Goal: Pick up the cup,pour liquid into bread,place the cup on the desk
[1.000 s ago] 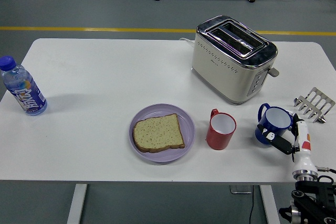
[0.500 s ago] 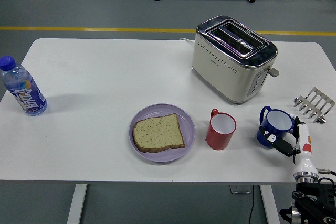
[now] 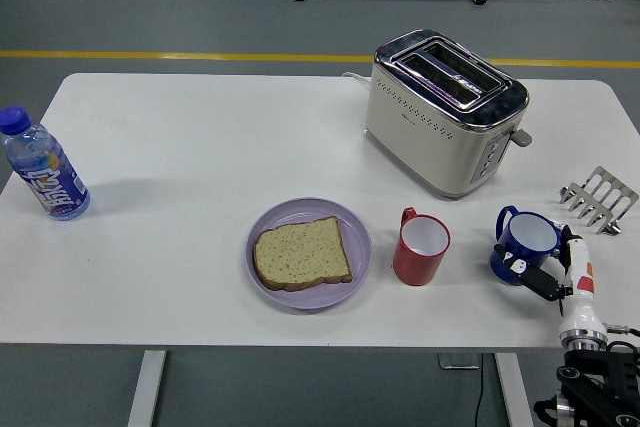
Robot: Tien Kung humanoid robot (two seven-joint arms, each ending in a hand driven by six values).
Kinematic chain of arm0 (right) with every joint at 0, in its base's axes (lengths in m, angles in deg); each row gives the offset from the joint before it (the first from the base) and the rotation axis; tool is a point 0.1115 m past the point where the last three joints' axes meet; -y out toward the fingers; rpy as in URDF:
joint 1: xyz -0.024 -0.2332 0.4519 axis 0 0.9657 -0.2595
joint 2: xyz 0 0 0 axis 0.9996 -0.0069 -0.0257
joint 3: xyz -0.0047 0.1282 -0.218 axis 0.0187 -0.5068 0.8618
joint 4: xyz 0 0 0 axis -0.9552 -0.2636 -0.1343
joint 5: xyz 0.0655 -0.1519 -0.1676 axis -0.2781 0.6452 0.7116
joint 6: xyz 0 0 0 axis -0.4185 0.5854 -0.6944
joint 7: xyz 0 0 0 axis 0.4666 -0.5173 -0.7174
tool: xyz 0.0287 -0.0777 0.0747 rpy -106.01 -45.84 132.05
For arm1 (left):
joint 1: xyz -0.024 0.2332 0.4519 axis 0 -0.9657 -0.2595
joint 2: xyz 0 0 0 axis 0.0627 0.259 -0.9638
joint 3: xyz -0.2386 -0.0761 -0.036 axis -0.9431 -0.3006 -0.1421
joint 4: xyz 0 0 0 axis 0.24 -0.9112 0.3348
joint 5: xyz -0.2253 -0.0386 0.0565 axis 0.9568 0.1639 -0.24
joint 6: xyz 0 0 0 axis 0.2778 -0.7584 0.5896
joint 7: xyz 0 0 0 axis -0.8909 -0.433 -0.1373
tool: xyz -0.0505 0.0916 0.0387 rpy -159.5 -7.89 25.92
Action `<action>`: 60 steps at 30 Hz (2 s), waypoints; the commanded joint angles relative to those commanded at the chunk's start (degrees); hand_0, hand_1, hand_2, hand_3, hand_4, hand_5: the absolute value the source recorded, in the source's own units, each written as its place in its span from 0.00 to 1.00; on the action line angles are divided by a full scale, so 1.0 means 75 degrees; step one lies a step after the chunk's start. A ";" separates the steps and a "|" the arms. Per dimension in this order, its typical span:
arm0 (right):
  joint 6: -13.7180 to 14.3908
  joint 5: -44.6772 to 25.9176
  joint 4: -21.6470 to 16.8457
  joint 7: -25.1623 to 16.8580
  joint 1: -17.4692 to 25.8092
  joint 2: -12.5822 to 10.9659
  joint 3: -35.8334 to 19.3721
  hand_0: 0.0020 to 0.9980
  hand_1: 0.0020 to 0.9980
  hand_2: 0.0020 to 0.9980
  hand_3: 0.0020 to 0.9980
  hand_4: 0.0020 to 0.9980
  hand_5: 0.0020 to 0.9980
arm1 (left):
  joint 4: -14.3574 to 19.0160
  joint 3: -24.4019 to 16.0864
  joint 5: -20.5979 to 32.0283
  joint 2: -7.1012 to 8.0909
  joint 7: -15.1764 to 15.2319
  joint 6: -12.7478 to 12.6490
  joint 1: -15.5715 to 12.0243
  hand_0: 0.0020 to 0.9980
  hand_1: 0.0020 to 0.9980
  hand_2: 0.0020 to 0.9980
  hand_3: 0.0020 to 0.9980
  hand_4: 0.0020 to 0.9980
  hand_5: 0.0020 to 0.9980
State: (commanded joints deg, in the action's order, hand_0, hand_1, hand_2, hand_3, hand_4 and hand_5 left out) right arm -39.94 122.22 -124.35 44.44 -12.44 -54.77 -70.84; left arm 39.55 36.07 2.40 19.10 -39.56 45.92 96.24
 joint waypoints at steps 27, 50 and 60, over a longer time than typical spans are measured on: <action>0.0000 0.0601 0.0091 0.0346 -0.0016 0.0017 -0.0055 0.42 0.34 0.47 0.48 0.67 0.05 | 0.0008 0.0070 0.0104 0.0000 0.0040 0.0011 0.0024 0.68 0.68 0.70 0.54 0.25 1.00; 0.0000 0.0904 0.0048 0.0475 0.0045 0.0009 -0.0102 0.62 0.46 0.56 0.56 0.88 0.14 | 0.0014 0.0077 0.0100 0.0000 0.0046 0.0017 0.0034 0.68 0.68 0.70 0.54 0.25 1.00; 0.0000 0.1070 0.0038 0.0457 0.0073 -0.0006 -0.0129 0.71 0.57 0.67 0.69 0.91 0.15 | 0.0022 0.0075 0.0084 0.0000 0.0044 0.0017 0.0036 0.68 0.68 0.70 0.54 0.25 1.00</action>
State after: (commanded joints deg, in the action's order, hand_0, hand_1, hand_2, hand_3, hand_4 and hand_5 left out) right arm -39.94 130.25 -124.06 47.86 -11.89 -54.82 -71.81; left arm 39.71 36.63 3.02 19.10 -39.22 46.04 96.52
